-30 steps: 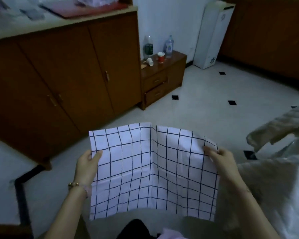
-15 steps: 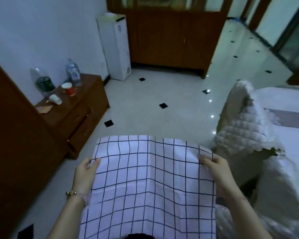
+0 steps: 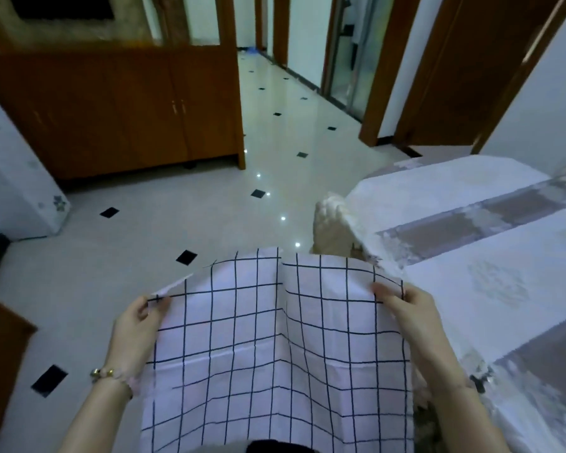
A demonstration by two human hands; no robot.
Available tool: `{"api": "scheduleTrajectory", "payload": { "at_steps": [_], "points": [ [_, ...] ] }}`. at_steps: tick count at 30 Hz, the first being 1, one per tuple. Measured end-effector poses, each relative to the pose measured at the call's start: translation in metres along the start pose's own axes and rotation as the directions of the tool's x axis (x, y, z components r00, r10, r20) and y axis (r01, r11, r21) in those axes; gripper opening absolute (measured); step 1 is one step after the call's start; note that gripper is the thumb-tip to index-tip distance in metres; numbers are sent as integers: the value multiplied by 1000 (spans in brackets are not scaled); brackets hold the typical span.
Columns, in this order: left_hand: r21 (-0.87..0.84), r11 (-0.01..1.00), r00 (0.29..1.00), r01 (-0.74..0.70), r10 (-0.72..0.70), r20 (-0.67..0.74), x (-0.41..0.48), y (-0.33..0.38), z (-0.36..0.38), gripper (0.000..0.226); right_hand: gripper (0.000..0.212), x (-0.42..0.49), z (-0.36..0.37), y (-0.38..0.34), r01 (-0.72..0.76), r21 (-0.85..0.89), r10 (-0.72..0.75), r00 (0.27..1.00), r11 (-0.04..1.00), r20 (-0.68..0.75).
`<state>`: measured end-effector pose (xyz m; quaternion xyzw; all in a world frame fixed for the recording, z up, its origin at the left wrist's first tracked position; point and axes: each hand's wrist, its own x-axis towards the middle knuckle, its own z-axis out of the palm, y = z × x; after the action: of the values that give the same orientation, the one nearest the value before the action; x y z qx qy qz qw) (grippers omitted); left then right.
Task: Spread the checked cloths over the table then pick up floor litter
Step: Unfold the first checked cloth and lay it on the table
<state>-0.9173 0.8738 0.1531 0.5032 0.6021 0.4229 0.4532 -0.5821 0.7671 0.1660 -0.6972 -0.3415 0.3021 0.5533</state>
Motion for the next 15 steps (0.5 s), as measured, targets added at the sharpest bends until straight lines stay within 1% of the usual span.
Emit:
{"api": "scheduleTrajectory", "payload": {
  "at_steps": [3,6,7,8,10,11,12,15],
  "points": [
    [22,996,993,-81,79,84,74,34,40,14,14,56,-4,-21,54,-30,-57,994,998,-96],
    [10,988,974,-151,147,175,132,73,90,21,19,105,-18,-33,65,-37,-72,968,997,-240],
    [-13,989,966,-145,144,214,151,81,107,16,24,117,-25,-34,55,-44,-65,954,998,-292],
    [-2,990,959,-143,139,248,167,93,125,6,28,128,-33,-36,39,-42,-51,936,998,-347],
    [-6,987,928,-159,152,341,205,106,166,50,30,148,-50,-37,9,-30,-22,894,1000,-447],
    [2,985,910,-172,159,384,224,112,188,58,29,158,-59,-36,-5,-28,-9,877,1000,-480],
    [19,982,892,-189,163,422,241,121,210,56,25,167,-67,-35,-27,-24,11,861,999,-508],
    [-6,968,798,-253,212,564,285,149,283,31,21,192,-88,-25,-115,-20,81,805,993,-588]
  ]
}}
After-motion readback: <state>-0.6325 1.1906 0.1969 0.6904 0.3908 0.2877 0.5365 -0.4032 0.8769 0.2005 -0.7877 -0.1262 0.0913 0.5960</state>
